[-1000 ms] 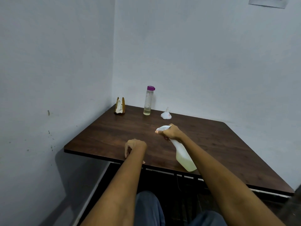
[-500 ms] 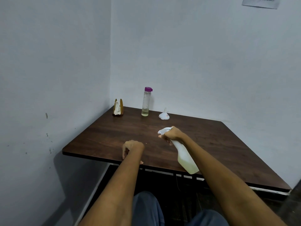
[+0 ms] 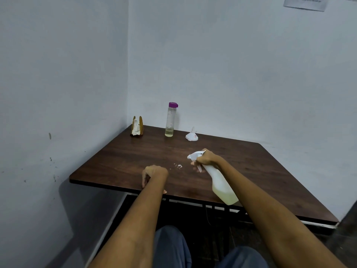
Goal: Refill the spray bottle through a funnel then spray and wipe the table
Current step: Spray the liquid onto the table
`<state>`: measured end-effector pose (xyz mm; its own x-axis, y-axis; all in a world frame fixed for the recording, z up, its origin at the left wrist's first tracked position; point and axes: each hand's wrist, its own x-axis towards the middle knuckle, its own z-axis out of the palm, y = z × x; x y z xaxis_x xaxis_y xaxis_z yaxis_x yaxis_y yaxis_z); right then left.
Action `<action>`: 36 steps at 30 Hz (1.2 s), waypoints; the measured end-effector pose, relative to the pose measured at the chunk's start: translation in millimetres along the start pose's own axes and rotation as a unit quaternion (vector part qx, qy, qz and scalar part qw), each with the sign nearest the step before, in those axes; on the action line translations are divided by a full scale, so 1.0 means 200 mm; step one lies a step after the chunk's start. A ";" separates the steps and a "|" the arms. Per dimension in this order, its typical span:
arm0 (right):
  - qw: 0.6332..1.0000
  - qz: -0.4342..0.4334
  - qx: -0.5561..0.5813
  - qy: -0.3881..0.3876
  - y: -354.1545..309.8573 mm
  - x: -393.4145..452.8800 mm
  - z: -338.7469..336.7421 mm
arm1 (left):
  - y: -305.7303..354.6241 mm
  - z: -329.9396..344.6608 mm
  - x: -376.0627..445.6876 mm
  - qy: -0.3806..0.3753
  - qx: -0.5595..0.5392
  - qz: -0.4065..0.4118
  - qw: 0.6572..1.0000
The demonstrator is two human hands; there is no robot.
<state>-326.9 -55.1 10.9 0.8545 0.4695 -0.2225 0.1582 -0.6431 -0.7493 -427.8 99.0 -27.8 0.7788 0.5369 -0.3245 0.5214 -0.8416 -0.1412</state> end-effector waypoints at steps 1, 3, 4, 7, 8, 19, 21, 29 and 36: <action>1.000 -0.010 0.008 0.002 0.01 0.01 -0.01 | 0.00 0.00 0.00 0.000 -0.001 0.000 1.000; 0.998 -0.012 -0.023 0.053 0.03 0.03 -0.02 | 0.00 0.00 0.00 -0.001 0.001 0.001 1.000; 0.995 -0.006 -0.048 0.084 0.03 0.04 -0.01 | 0.00 0.00 0.00 -0.003 -0.001 0.000 1.000; 0.993 0.007 -0.094 0.074 0.04 0.03 0.00 | -0.01 0.00 -0.02 0.000 -0.003 0.001 1.000; 0.995 0.013 -0.082 0.050 0.04 0.03 0.00 | -0.01 0.00 -0.02 0.002 -0.002 0.003 1.000; 0.996 0.022 -0.080 0.028 0.07 -0.01 -0.02 | 0.01 -0.01 -0.03 0.008 0.002 -0.001 1.000; 0.999 0.013 -0.039 0.017 0.07 -0.02 -0.06 | 0.02 -0.02 -0.03 0.002 0.008 -0.008 1.000; 0.998 0.026 -0.032 0.051 0.17 -0.16 -0.28 | 0.08 -0.02 -0.02 -0.010 0.033 -0.009 0.999; 0.991 0.081 -0.056 0.086 0.33 -0.19 -0.26 | 0.10 -0.03 -0.01 -0.031 0.017 -0.021 0.999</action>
<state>-322.8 -147.1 1.8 0.9434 0.2500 -0.2180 0.0570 -0.7696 -0.6359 -417.1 81.6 -23.9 0.7329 0.5673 -0.3755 0.5396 -0.8209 -0.1870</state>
